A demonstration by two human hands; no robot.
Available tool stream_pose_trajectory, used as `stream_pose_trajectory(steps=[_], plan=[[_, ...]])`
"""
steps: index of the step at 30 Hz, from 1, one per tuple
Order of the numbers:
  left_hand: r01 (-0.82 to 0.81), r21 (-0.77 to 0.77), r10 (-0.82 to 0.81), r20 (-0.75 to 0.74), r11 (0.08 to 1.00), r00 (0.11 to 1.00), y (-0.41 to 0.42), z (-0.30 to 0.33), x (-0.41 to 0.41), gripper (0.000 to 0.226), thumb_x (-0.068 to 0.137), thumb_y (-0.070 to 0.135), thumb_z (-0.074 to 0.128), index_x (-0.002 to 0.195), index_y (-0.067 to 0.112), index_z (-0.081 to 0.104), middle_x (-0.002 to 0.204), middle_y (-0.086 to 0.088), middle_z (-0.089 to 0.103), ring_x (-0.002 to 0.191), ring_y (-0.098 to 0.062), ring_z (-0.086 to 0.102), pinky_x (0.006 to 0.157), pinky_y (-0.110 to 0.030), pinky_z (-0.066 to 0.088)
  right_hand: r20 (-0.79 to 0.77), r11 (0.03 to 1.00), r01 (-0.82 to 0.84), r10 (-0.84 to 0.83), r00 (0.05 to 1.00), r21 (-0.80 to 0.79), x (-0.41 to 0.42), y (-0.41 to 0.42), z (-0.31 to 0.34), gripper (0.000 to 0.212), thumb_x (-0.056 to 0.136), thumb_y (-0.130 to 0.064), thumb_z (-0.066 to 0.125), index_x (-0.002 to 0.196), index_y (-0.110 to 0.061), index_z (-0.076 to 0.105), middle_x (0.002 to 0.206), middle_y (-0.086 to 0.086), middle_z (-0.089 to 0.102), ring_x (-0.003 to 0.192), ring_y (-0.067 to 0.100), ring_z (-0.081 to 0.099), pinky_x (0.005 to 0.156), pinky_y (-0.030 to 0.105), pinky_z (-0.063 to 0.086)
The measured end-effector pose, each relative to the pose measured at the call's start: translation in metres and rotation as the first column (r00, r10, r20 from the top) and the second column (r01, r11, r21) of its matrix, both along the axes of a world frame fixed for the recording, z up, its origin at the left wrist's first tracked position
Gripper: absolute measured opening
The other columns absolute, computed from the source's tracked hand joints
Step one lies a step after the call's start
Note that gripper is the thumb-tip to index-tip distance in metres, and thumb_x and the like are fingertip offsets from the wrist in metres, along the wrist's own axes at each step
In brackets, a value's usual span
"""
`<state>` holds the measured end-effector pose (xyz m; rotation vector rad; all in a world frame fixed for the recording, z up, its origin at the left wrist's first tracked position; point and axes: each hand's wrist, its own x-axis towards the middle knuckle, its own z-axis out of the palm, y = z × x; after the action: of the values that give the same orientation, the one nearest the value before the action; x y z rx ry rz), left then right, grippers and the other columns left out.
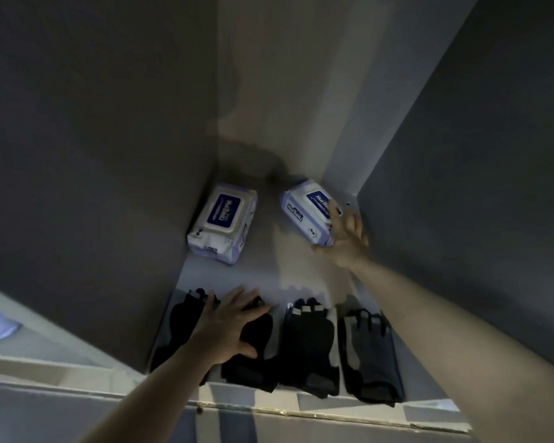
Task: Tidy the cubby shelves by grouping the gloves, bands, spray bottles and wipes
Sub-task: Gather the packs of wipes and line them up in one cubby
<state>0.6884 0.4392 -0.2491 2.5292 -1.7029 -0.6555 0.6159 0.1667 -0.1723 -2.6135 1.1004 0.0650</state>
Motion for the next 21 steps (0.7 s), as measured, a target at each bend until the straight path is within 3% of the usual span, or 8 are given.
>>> stream_pose_trajectory(steps=[7, 13, 15, 16, 18, 19, 21], plan=[[-0.009, 0.013, 0.009, -0.022, 1.0, 1.0, 0.0, -0.002, 0.004, 0.093, 0.077, 0.057, 0.065, 0.148, 0.05, 0.006, 0.159, 0.018, -0.014, 0.147, -0.012, -0.017, 0.115, -0.057, -0.005, -0.138, 0.998, -0.026, 0.018, 0.99, -0.06, 0.042, -0.036, -0.007, 0.099, 0.083, -0.054, 0.062, 0.152, -0.035, -0.006, 0.152, 0.018, 0.016, 0.139, 0.04, 0.021, 0.112, 0.044, 0.023], [-0.01, 0.042, 0.01, 0.007, 0.999, 1.0, -0.002, 0.001, 0.001, 0.093, 0.076, 0.056, 0.066, 0.148, 0.05, 0.006, 0.159, 0.019, -0.012, 0.147, -0.013, -0.014, 0.116, -0.057, -0.002, -0.107, 0.994, 0.031, -0.042, 0.993, -0.102, 0.026, -0.018, -0.01, 0.096, 0.078, -0.059, 0.064, 0.151, -0.042, 0.005, 0.136, 0.018, 0.038, 0.122, 0.039, 0.043, 0.101, 0.04, 0.034], [-0.013, 0.057, 0.013, 0.006, 0.998, 1.0, -0.002, 0.002, 0.0, 0.093, 0.077, 0.057, 0.065, 0.148, 0.05, 0.005, 0.159, 0.018, -0.012, 0.147, -0.014, -0.014, 0.116, -0.056, -0.002, -0.023, 0.998, 0.059, -0.059, 0.998, 0.031, 0.018, -0.012, -0.007, 0.095, 0.075, -0.056, 0.069, 0.15, -0.045, 0.011, 0.134, 0.014, 0.044, 0.122, 0.037, 0.046, 0.101, 0.039, 0.037], [-0.014, 0.064, 0.013, 0.008, 0.998, 1.0, -0.002, 0.002, 0.001, 0.093, 0.077, 0.057, 0.064, 0.148, 0.05, 0.005, 0.159, 0.018, -0.012, 0.147, -0.014, -0.014, 0.116, -0.056, -0.002, 0.077, 0.982, 0.062, -0.076, 0.994, 0.177, 0.015, -0.009, -0.005, 0.092, 0.074, -0.05, 0.073, 0.149, -0.043, 0.019, 0.134, 0.011, 0.047, 0.122, 0.035, 0.048, 0.102, 0.039, 0.04], [-0.008, 0.075, 0.007, 0.014, 0.997, 1.0, -0.003, 0.003, 0.001, 0.092, 0.078, 0.058, 0.064, 0.148, 0.05, 0.005, 0.159, 0.017, -0.012, 0.147, -0.015, -0.015, 0.116, -0.057, -0.001, 0.263, 0.849, 0.045, -0.213, 0.941, 0.526, 0.005, -0.006, -0.002, 0.08, 0.075, -0.031, 0.079, 0.143, -0.031, 0.039, 0.129, 0.005, 0.058, 0.114, 0.026, 0.058, 0.097, 0.04, 0.049], [-0.006, 0.078, 0.005, 0.012, 0.997, 1.0, -0.003, 0.003, 0.001, 0.092, 0.078, 0.058, 0.064, 0.148, 0.049, 0.005, 0.16, 0.017, -0.013, 0.147, -0.015, -0.015, 0.116, -0.057, -0.001, 0.235, 0.751, 0.068, -0.29, 0.928, 0.656, -0.003, -0.006, -0.002, 0.071, 0.075, -0.029, 0.08, 0.138, -0.025, 0.047, 0.121, 0.004, 0.065, 0.103, 0.022, 0.064, 0.09, 0.039, 0.053], [-0.004, 0.078, 0.003, 0.01, 0.997, 1.0, -0.003, 0.004, 0.0, 0.092, 0.078, 0.057, 0.064, 0.148, 0.049, 0.006, 0.16, 0.017, -0.013, 0.147, -0.015, -0.015, 0.115, -0.059, -0.001, 0.011, 0.585, 0.168, -0.29, 0.957, 0.793, -0.019, -0.003, 0.007, 0.065, 0.071, -0.043, 0.077, 0.128, -0.021, 0.055, 0.105, 0.002, 0.069, 0.09, 0.018, 0.066, 0.08, 0.035, 0.055]])
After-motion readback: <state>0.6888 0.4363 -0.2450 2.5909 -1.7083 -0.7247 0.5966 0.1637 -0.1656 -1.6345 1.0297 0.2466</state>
